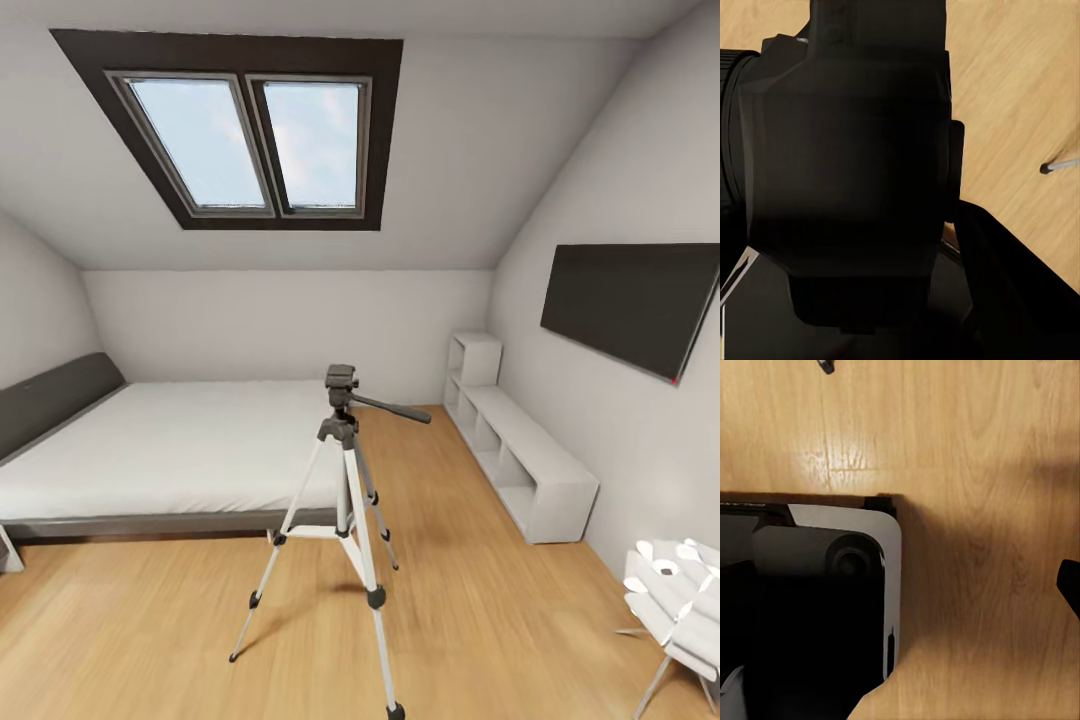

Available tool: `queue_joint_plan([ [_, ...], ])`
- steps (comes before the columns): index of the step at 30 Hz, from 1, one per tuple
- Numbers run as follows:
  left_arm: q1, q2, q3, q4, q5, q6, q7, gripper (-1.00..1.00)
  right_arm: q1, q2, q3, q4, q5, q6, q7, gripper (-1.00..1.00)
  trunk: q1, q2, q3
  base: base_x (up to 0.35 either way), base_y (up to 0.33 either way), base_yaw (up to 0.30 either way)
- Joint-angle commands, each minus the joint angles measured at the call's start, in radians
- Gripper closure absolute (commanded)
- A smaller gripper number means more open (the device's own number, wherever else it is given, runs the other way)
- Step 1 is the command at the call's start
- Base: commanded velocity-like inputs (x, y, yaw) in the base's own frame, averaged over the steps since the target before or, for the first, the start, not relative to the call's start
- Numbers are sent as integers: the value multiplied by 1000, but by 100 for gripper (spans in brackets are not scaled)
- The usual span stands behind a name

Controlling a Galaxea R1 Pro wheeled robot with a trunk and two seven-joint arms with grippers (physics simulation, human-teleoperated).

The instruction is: Attach the digital camera to the camera tripod in the bedroom.

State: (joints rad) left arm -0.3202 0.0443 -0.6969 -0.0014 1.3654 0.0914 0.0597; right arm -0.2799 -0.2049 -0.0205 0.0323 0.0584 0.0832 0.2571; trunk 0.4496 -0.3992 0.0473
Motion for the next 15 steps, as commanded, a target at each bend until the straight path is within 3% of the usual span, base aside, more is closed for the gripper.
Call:
queue_joint_plan([
  [1, 0, 0, -9, 0, 6, 4, 3, 100, -1, 0, -3, 1, 6, 1, 3, -100, 0, -1, 0, 26, 9, 0],
  [15, 0, 2, -9, 1, 8, 4, 5, 100, -1, 1, -3, 1, 6, 1, 2, -100, 0, -1, 0, 18, 17, 0],
])
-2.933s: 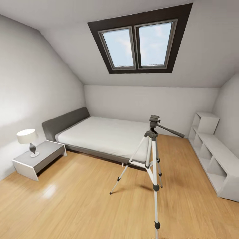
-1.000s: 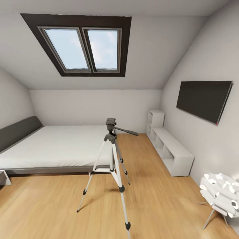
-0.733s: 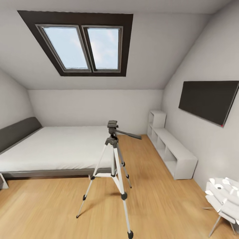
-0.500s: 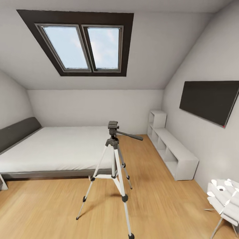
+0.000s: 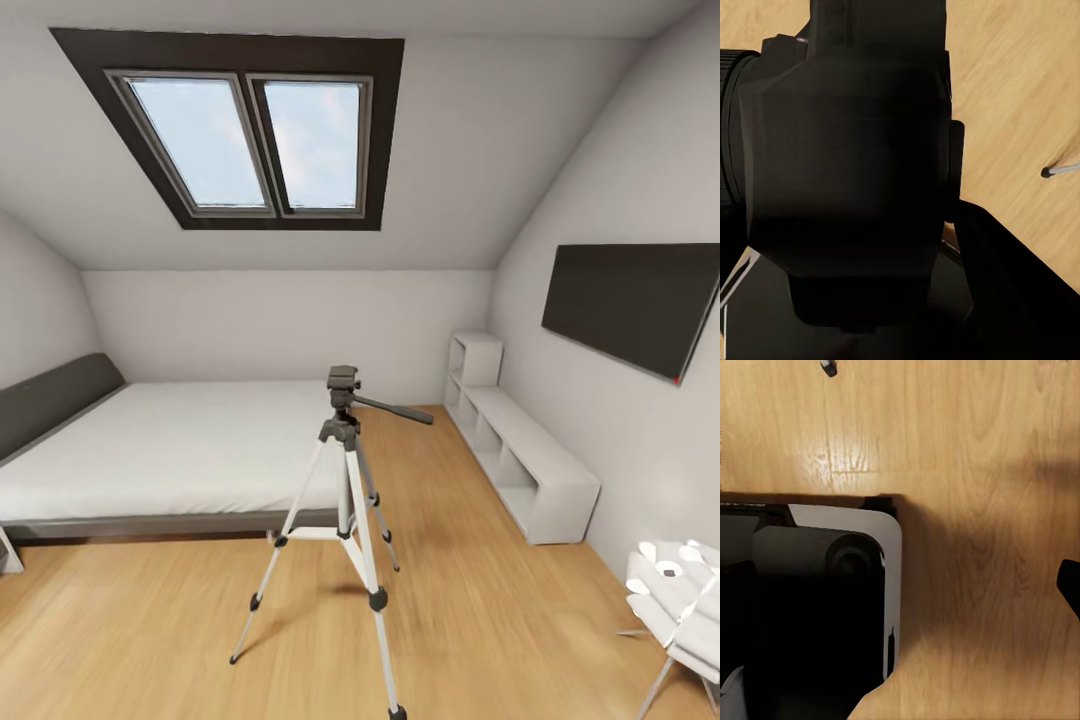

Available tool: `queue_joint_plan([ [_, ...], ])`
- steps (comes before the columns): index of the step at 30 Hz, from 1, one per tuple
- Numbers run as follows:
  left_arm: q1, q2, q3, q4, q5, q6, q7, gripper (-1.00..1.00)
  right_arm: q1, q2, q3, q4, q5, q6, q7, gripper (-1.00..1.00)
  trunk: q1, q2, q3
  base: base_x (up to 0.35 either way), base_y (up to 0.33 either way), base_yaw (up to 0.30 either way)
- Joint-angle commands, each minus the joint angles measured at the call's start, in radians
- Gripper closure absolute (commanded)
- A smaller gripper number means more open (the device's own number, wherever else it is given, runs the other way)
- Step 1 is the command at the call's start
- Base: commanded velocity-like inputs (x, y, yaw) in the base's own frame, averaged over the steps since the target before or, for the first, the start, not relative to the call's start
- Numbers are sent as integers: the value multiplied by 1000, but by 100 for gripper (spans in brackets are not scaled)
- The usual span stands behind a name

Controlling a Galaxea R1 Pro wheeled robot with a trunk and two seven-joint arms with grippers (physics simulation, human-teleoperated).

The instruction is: Attach the digital camera to the camera tripod in the bedroom.

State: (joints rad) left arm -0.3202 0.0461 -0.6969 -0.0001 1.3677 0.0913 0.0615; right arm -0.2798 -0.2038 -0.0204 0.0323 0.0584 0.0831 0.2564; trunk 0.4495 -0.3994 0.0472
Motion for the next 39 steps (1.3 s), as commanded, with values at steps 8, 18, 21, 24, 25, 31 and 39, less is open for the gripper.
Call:
queue_joint_plan([
  [8, 0, 3, -9, 0, 8, 4, 3, 100, -1, -2, -3, 1, 6, 1, 3, -100, 1, -1, 0, 179, 194, 0],
  [18, 0, 1, -9, 0, 8, 4, 7, 100, -1, -2, -3, 1, 6, 0, 3, -100, 1, -1, 0, 181, 182, 0],
  [21, 0, -1, -9, 0, 7, 4, 7, 100, -1, -2, -3, 1, 6, 0, 3, -100, 1, -1, 0, 23, 22, 0],
  [24, 0, -1, -9, -1, 7, 4, 9, 100, -1, -1, -3, 1, 6, 0, 2, -100, 1, -1, 0, 7, 7, 0],
  [25, 0, -2, -9, 0, 7, 4, 10, 100, -1, -1, -3, 1, 6, 0, 2, -100, 1, -1, 0, 21, 2, 0],
  [31, 0, -2, -9, 0, 7, 4, 13, 100, -1, 1, -3, 1, 6, 0, 2, -100, 1, -1, 0, 126, 1, 0],
  [39, 0, -1, -9, 0, 7, 4, 14, 100, -1, 2, 3, 1, 7, 1, 3, -100, 1, -1, 0, 56, 0, 0],
])
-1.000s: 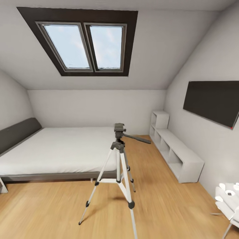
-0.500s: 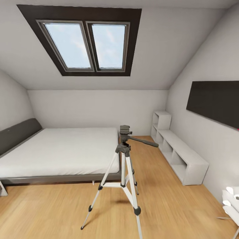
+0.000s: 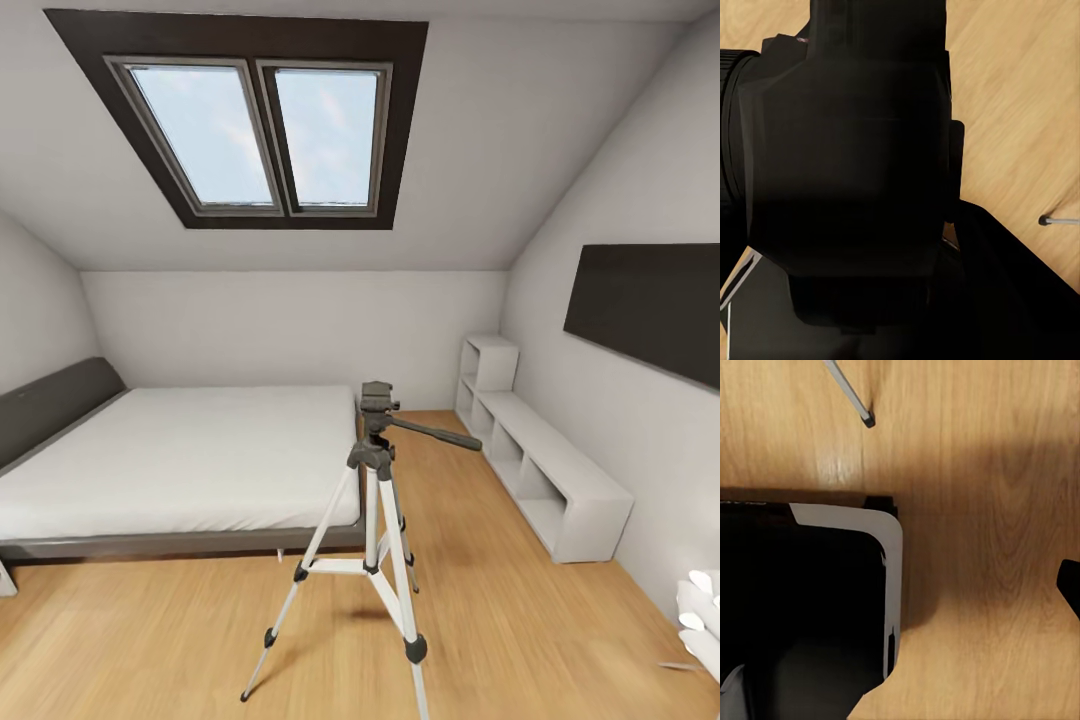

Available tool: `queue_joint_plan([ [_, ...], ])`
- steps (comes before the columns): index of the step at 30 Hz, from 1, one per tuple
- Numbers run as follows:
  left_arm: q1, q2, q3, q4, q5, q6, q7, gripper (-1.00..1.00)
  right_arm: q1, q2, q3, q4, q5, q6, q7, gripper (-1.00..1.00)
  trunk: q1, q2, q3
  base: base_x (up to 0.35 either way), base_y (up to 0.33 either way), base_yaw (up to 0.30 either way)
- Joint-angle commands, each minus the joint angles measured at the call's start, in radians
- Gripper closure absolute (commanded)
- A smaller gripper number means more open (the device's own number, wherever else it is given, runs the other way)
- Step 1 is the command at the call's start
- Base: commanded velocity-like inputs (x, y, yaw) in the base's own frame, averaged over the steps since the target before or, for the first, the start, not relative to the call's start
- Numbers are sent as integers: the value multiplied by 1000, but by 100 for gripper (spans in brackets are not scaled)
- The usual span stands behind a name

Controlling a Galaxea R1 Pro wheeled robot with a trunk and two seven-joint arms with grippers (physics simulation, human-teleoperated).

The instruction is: Attach the digital camera to the camera tripod in the bedroom.

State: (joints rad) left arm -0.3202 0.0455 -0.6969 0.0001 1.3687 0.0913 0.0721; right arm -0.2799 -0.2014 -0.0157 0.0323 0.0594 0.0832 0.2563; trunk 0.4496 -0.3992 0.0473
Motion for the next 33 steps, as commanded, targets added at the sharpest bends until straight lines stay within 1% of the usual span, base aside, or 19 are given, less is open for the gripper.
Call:
queue_joint_plan([
  [1, 0, 0, -9, 0, 6, 4, 3, 100, -1, 0, -2, 1, 6, 1, 3, -100, 0, -1, 0, 7, 0, 0],
  [11, 0, 0, -9, 0, 6, 4, 3, 100, -1, -1, -1, 1, 7, -5, -16, -100, 0, -1, -5, 2, 0, 0],
  [18, 0, 1, -9, 0, 6, 4, 3, 100, -1, 1, -1, 1, 8, -28, -21, -100, 0, -1, -14, 0, 0, 0],
  [33, 0, 1, -9, 0, 7, 4, 3, 100, -1, 3, -1, 0, 8, -34, -23, -100, 0, -1, -38, 0, 0, 0],
])
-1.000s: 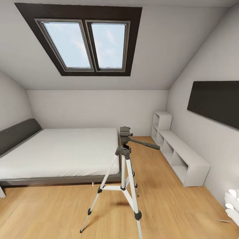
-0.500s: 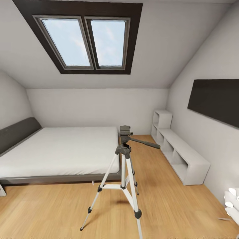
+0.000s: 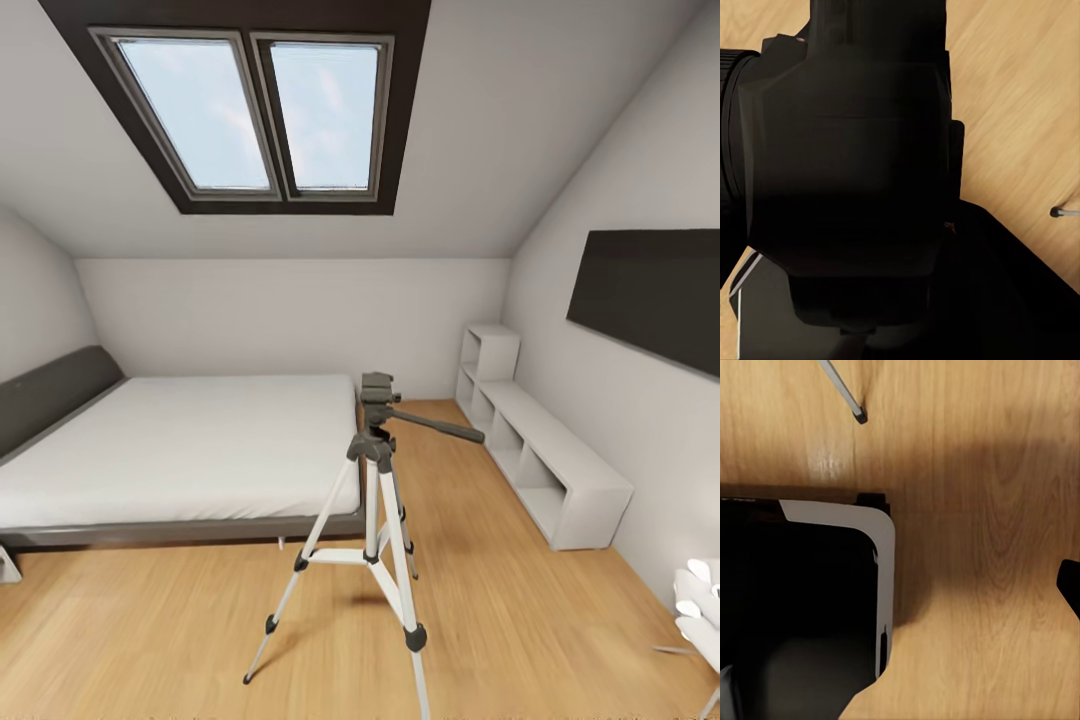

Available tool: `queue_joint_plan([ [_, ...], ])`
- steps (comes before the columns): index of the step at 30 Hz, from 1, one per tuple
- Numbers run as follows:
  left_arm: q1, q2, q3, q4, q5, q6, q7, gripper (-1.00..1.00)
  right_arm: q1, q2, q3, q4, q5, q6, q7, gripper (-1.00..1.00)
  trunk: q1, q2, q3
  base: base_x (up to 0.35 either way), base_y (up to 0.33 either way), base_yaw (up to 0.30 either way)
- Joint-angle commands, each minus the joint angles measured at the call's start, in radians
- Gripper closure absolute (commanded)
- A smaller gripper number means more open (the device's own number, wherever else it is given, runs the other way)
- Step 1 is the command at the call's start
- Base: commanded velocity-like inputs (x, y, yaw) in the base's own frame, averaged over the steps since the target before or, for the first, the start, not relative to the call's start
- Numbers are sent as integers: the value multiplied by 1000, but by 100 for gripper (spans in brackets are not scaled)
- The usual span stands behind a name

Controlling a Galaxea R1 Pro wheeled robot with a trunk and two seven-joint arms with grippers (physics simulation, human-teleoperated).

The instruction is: Attach the digital camera to the camera tripod in the bedroom.

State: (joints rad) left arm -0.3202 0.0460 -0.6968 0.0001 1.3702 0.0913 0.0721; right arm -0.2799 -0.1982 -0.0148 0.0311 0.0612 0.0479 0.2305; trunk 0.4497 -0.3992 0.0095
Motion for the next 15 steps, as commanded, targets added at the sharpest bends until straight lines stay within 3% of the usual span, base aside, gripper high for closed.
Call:
queue_joint_plan([
  [1, 0, 0, -9, 0, 6, 4, 3, 100, -1, 0, -2, 1, 6, 1, 3, -100, 0, -1, -2, 0, 0, 0],
  [15, 0, -1, -9, 0, 4, 4, 3, 100, -1, 2, -2, 1, 6, 0, 3, -100, 0, -1, -24, 0, 0, 0],
])
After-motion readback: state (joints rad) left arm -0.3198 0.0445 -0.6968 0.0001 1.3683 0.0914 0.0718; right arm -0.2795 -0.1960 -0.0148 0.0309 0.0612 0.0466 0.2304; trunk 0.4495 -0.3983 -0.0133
